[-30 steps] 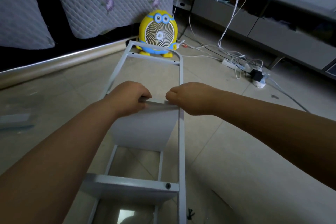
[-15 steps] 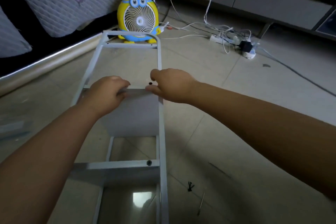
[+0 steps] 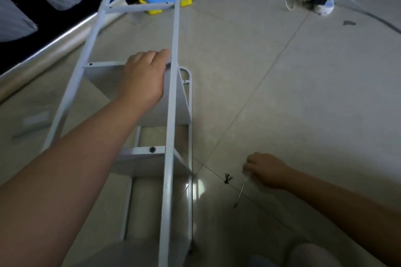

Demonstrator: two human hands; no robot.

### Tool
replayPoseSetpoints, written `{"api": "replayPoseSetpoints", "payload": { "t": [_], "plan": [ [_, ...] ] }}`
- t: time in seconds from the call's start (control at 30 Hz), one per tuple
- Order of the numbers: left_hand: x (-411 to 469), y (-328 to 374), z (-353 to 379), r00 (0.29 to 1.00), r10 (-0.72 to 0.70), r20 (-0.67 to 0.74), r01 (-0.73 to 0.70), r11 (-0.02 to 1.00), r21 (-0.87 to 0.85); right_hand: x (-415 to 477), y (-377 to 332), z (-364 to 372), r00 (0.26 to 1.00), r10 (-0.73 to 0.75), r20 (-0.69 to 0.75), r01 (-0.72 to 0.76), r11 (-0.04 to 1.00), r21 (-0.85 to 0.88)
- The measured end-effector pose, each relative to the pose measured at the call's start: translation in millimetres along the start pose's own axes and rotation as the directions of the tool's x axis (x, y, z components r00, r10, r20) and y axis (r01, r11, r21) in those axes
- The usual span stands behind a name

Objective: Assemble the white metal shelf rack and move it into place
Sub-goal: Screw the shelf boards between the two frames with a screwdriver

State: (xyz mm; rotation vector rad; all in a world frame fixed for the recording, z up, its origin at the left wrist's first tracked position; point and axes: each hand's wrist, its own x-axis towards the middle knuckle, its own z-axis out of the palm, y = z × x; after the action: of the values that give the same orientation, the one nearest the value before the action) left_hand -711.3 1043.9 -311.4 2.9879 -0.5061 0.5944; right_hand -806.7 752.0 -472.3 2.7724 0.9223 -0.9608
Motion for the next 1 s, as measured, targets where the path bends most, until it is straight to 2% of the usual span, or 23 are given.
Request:
{"api": "replayPoseSetpoints", "payload": {
  "t": [0.07, 0.13, 0.23, 0.4, 0.47, 0.5, 0.57, 0.67, 0.77, 0.83, 0.93, 1.0],
  "plan": [
    [-2.5, 1.5, 1.4, 1.0, -0.007, -0.025, 0.008, 1.0, 0.018, 4.4, -3.8, 24.3, 0.993, -0.097, -0.071, 0.086, 0.985, -0.149],
    [-3.3, 3.3, 0.9, 1.0, 0.0, -0.029, 0.0, 1.0, 0.018, 11.1, 0.1, 41.0, 0.991, -0.08, -0.106, 0.056, 0.975, -0.213],
    [-4.5, 1.3, 3.3, 0.999, -0.022, -0.023, 0.022, 1.0, 0.005, 16.3, 7.4, 47.9, 0.988, -0.049, -0.147, 0.017, 0.977, -0.211],
    [-6.6, 2.2, 6.9, 0.998, 0.01, -0.069, -0.01, 1.0, 0.003, 12.5, 20.3, 41.7, 0.963, 0.024, -0.267, -0.05, 0.995, -0.092],
    [-8.1, 1.3, 12.0, 0.997, -0.009, -0.075, 0.011, 1.0, 0.023, 10.6, 17.9, 36.0, 0.944, 0.134, -0.302, -0.153, 0.988, -0.038],
    [-8.8, 0.8, 13.9, 0.997, -0.013, -0.078, 0.016, 0.999, 0.032, 9.2, 16.7, 34.7, 0.924, 0.249, -0.29, -0.253, 0.967, 0.026],
    [-8.9, 0.2, 15.6, 0.996, -0.004, -0.088, 0.008, 0.999, 0.044, 6.1, 12.6, 34.0, 0.861, 0.48, -0.169, -0.464, 0.877, 0.126],
    [-8.5, 1.2, 13.1, 0.996, 0.006, -0.094, -0.002, 0.999, 0.041, 1.8, 10.5, 43.1, 0.824, 0.56, -0.086, -0.541, 0.823, 0.172],
    [-8.9, 2.4, 11.6, 0.996, -0.003, -0.086, 0.005, 1.0, 0.016, -2.0, 13.2, 46.4, 0.812, 0.574, -0.107, -0.546, 0.812, 0.206],
    [-8.2, 2.7, 10.0, 0.997, -0.003, -0.082, 0.001, 1.0, -0.015, -2.7, 14.4, 34.3, 0.806, 0.58, -0.123, -0.507, 0.782, 0.363],
    [-8.7, 3.2, 3.5, 0.996, 0.012, -0.088, -0.019, 0.996, -0.084, -2.3, 8.2, -7.3, 0.832, 0.491, -0.256, -0.309, 0.796, 0.521],
    [-9.5, 2.5, -0.8, 0.997, -0.043, -0.061, 0.031, 0.983, -0.179, -5.0, -1.0, -44.8, 0.804, 0.437, -0.404, -0.149, 0.805, 0.574]
  ]
}}
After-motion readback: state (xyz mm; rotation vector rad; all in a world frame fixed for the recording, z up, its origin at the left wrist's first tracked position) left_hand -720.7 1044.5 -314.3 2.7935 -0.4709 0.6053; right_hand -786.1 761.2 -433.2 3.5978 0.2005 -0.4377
